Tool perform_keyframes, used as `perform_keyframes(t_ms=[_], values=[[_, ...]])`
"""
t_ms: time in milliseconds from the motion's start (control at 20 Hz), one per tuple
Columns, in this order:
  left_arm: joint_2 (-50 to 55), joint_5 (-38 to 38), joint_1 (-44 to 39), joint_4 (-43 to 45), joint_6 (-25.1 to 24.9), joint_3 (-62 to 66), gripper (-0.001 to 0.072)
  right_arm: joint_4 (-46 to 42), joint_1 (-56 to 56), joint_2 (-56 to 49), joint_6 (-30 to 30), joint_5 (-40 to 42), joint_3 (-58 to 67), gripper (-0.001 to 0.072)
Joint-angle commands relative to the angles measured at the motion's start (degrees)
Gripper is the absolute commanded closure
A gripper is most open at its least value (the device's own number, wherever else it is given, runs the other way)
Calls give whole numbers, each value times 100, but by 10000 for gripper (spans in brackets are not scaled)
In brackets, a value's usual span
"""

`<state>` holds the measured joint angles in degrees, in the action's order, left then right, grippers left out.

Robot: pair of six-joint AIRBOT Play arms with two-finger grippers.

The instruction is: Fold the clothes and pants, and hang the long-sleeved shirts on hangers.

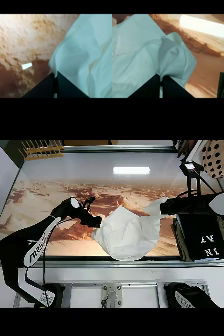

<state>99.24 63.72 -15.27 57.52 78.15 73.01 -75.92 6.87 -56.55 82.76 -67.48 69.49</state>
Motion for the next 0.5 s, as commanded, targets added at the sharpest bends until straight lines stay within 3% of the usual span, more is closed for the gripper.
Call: perform_keyframes(t_ms=[0, 450], values=[[-531, -72, 317, -13, 142, 81, 699, -199, -33, 35, -2, 136, 125, 701], [-4710, -295, 2009, -11, 138, 2076, 698, -535, -813, 616, 0, 627, 3421, 701]])
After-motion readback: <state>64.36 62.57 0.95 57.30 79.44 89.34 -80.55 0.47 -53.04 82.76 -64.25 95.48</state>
